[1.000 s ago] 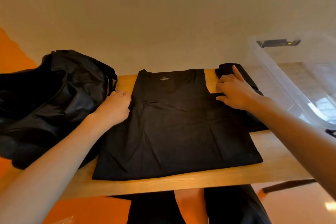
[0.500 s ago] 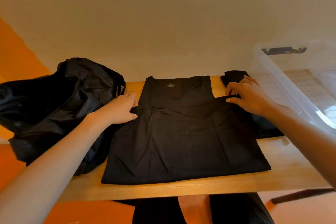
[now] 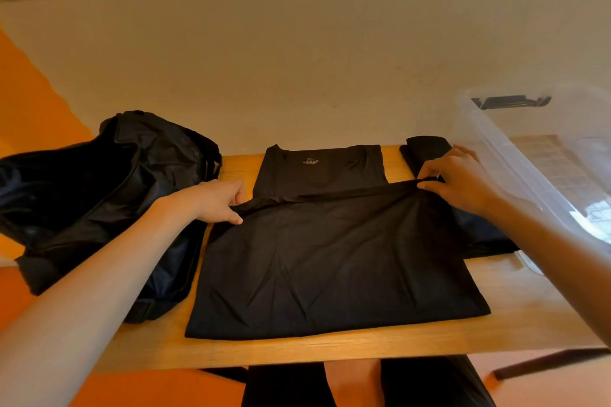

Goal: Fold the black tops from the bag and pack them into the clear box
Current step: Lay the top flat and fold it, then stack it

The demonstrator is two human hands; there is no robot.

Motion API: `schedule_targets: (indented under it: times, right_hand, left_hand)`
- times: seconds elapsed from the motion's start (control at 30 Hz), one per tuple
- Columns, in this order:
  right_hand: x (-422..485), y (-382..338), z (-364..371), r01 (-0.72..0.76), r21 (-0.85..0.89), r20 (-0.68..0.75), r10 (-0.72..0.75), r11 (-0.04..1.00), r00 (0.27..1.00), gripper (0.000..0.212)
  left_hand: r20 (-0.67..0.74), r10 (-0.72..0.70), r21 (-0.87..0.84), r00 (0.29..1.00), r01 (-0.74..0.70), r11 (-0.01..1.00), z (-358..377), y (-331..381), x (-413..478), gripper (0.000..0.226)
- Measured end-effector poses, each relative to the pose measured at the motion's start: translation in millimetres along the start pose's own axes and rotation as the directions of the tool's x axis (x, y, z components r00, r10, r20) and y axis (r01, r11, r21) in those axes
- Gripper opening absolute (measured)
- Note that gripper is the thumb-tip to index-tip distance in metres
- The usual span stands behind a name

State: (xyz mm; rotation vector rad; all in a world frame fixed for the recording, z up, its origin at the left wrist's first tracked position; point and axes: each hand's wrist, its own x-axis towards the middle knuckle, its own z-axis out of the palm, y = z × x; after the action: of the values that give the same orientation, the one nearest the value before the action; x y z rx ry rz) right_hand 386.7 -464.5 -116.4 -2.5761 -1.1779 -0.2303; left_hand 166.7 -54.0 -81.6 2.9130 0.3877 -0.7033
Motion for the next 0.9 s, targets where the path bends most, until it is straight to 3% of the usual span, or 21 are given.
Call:
schedule_targets:
  times: [0.27, 0.43, 0.53, 0.67, 0.9]
  right_hand:
    - [3, -6, -2, -0.046, -0.009, -0.009, 0.046, 0.999, 0.999, 0.004]
    - [3, -10, -10, -0.112, 0.029, -0.002, 0.112, 0.993, 0.994, 0.003]
    - [6, -10, -13, -0.147, 0.031, -0.025, 0.148, 0.989, 0.989, 0.003]
    - [13, -8, -13, -0.213, 0.018, -0.064, 0.214, 0.977, 0.975, 0.009]
    - [25, -11, 2, -0.193, 0.002, -0.084, 0.193, 0.981, 0.978, 0.01]
  left_hand:
    - [0.055, 0.031, -0.051, 0.998, -0.028, 0.998, -8, -3, 4, 0.025]
    - [-0.103, 0.07, -0.378, 0.992, -0.104, 0.92, -27, -9, -5, 0.022]
    - [-0.2, -0.007, -0.505, 0.98, -0.098, 0.857, -36, -12, -7, 0.026]
    - [-0.311, -0.134, -0.523, 0.941, -0.052, 0.851, -41, -14, -1, 0.035]
    - [-0.34, -0.183, -0.389, 0.922, 0.04, 0.921, -30, -9, 17, 0.028]
